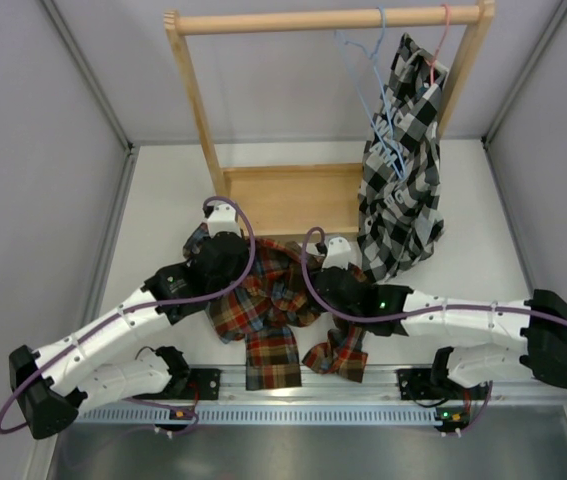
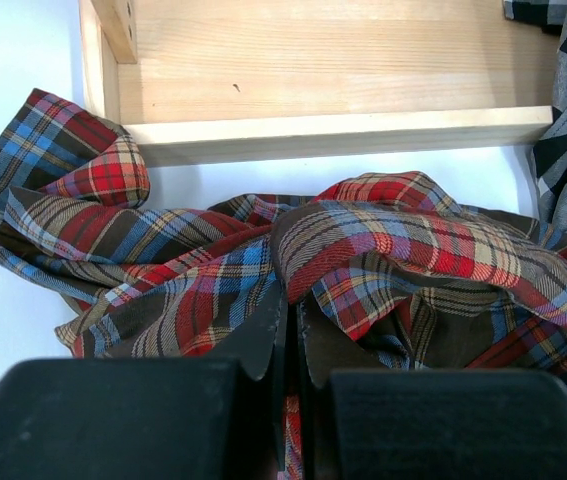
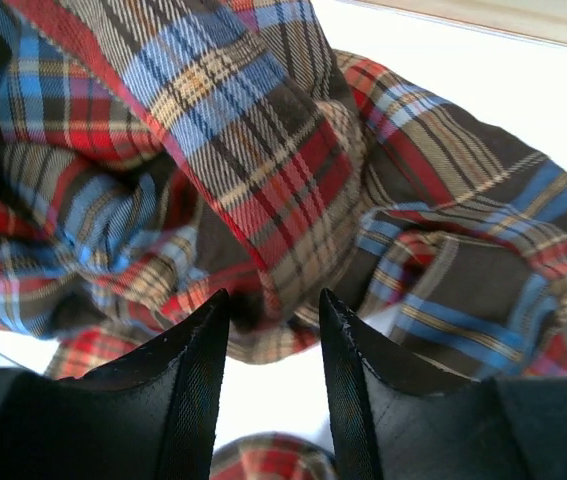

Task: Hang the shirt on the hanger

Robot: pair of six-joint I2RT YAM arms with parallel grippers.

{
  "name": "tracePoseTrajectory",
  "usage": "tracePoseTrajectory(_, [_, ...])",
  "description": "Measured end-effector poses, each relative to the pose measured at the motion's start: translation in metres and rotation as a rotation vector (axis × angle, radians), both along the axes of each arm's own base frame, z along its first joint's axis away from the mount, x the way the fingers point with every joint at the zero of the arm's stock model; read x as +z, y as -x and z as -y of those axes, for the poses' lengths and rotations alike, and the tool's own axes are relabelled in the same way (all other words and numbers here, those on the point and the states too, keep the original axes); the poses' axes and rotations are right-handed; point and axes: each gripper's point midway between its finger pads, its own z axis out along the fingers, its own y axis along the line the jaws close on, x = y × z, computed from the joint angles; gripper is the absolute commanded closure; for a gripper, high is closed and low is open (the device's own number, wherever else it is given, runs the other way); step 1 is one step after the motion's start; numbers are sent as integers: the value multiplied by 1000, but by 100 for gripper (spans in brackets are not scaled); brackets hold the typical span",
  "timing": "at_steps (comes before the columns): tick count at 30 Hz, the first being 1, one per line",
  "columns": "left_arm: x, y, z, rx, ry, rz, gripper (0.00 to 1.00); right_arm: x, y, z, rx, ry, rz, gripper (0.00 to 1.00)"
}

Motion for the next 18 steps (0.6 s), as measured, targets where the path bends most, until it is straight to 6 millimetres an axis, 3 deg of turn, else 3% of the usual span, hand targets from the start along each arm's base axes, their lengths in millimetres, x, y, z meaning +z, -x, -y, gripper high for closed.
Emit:
tracePoseTrajectory(5, [0,0,0,1,0,1,100,2,-4,-12,-57,-69,12,60])
tracePoseTrajectory(11, [0,0,0,3,4,0,100,1,-5,-17,-108,-143,26,69])
tracePoseTrajectory(14, [1,0,0,5,10,1,100,-8,-10,-18,-144,-135,30,81])
tracePoseTrajectory(15, [3,0,0,6,15,4,100,-12,-11,-18,-151,-126,29,99])
tracePoseTrajectory(18, [9,1,-2,8,30,18,100,-14,-14,-15,-168,-110,45,100])
